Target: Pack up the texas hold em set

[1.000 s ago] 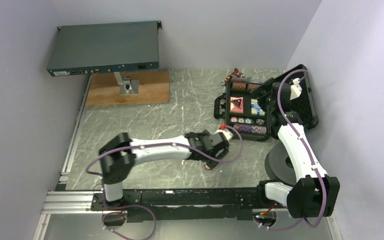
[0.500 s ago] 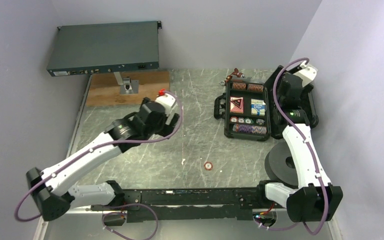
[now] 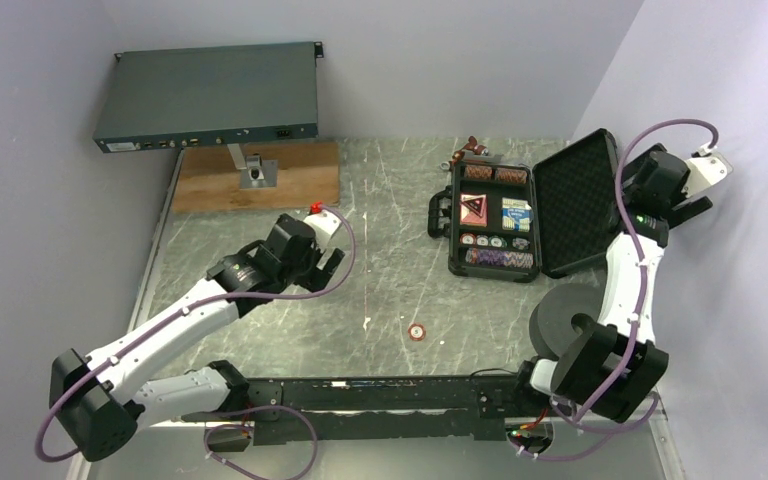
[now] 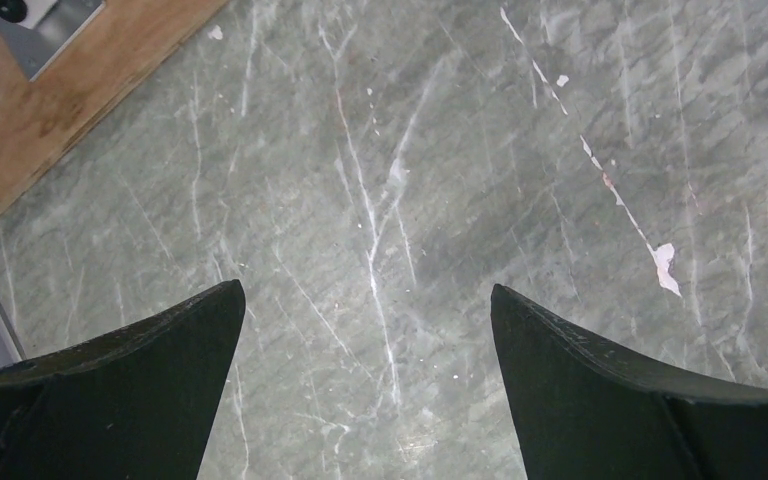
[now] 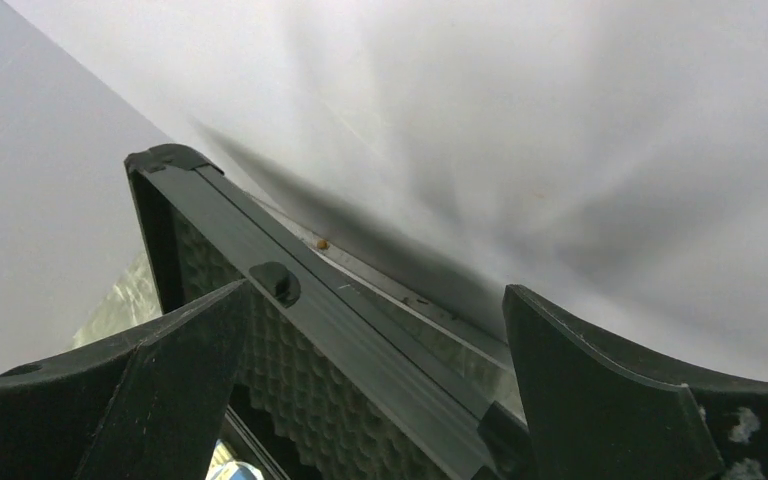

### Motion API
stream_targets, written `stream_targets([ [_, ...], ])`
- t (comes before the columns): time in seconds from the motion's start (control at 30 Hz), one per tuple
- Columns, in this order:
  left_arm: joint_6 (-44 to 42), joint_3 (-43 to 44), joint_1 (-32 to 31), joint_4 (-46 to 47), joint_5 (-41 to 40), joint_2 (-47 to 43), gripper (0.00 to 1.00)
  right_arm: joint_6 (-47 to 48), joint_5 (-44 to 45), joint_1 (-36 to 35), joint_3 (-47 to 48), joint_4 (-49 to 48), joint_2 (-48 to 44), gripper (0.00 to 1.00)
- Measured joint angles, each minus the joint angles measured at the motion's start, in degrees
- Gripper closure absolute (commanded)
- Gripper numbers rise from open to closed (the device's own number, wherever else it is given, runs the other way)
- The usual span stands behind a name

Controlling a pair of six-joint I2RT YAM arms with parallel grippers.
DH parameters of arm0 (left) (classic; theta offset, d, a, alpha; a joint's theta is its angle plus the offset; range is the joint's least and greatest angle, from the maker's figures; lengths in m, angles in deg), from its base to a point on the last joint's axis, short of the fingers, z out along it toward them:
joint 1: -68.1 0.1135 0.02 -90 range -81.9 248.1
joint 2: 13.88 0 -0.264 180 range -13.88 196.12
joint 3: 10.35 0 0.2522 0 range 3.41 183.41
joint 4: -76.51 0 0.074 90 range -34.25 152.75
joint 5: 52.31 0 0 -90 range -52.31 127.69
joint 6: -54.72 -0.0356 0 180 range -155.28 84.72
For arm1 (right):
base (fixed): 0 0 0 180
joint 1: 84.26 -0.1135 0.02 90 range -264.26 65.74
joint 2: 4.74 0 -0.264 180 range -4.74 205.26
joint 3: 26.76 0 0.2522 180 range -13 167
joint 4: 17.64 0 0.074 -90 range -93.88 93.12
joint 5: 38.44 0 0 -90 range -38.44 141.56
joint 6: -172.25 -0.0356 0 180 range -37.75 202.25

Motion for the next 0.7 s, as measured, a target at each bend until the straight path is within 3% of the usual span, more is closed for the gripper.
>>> stream_targets([
  [0.17, -0.22, 0.00, 0.04, 0.02, 0.87, 1.79, 0.02, -3.17, -7.56, 3.78, -1.01, 0.00, 2.08, 0.00],
  [0.4, -0.22, 0.00, 0.04, -0.04, 0.83, 1.81, 0.03, -4.83, -16.33, 3.93, -3.41, 0.59, 5.99, 0.00],
  [0.7, -0.42, 0.00, 0.04, -0.15, 0.81, 1.81, 0.02, -3.78, -28.24, 5.42, -3.15, 0.13, 4.28, 0.01],
])
